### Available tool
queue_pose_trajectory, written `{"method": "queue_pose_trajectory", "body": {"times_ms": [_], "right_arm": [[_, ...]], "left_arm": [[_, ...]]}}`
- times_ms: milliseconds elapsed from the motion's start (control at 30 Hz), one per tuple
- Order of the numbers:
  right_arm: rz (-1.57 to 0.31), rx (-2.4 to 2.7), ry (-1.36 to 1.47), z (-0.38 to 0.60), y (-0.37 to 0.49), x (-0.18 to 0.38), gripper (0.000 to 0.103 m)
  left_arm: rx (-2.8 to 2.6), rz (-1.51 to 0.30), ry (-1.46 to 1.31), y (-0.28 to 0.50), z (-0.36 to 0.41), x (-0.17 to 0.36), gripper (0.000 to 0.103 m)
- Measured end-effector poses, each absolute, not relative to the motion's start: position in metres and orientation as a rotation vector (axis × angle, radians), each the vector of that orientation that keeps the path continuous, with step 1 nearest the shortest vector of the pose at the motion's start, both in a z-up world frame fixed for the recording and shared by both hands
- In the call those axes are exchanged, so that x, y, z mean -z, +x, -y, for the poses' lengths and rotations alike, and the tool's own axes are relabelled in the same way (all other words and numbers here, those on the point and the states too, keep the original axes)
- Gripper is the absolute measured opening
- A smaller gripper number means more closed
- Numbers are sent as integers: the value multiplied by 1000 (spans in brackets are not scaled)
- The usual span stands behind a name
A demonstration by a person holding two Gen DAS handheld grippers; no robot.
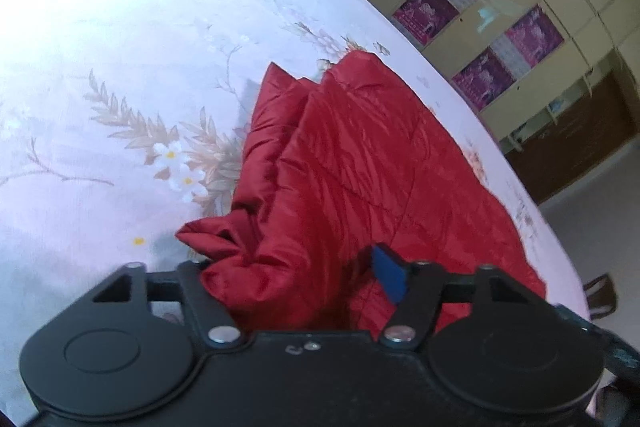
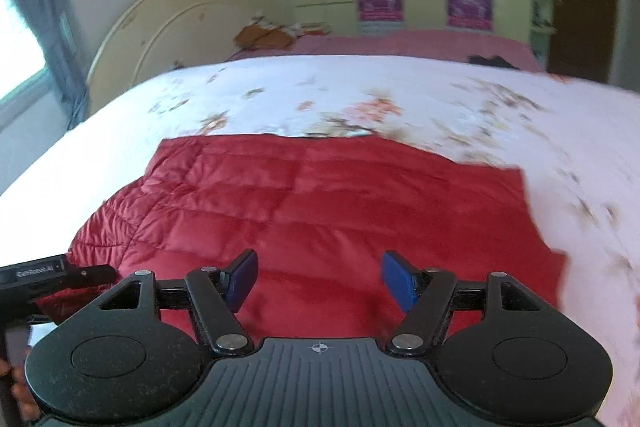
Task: Fold large clothes
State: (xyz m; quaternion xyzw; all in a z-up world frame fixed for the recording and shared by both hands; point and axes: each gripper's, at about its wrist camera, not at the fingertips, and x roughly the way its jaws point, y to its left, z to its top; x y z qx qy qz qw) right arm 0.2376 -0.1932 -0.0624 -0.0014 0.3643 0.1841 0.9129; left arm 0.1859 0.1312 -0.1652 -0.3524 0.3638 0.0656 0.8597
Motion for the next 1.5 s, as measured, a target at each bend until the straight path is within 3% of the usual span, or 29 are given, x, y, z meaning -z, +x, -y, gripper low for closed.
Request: {"method": "queue_pose_trajectory", "body": {"times_ms": [33,100,133,433,633,1067,1500], "right_arm": [[-744,-383,-37,183,242,65,67],[-757,-387,-87,168,251,74,42],[-775,-382,-109,161,256,81,42],[-854,-381,-202,139,271,127,42],[-839,-376,-253,134,268,137,42],[-850,-466,-200,158,243,101,42],[-865,-544,-175,161,229,134,42]], "left_arm": [[-134,-761,-757,185,-134,166,57],[-122,-759,-787,183,-138,167,49],[-114,-759,-808,182,-139,169,44],[-66,-741,-794,182,-142,162,27],[-32,-709,-735,184,-137,145,22],[-51,-655,-580,185,-111,113,21],[97,-563,-298,192,-37,61,21]]}}
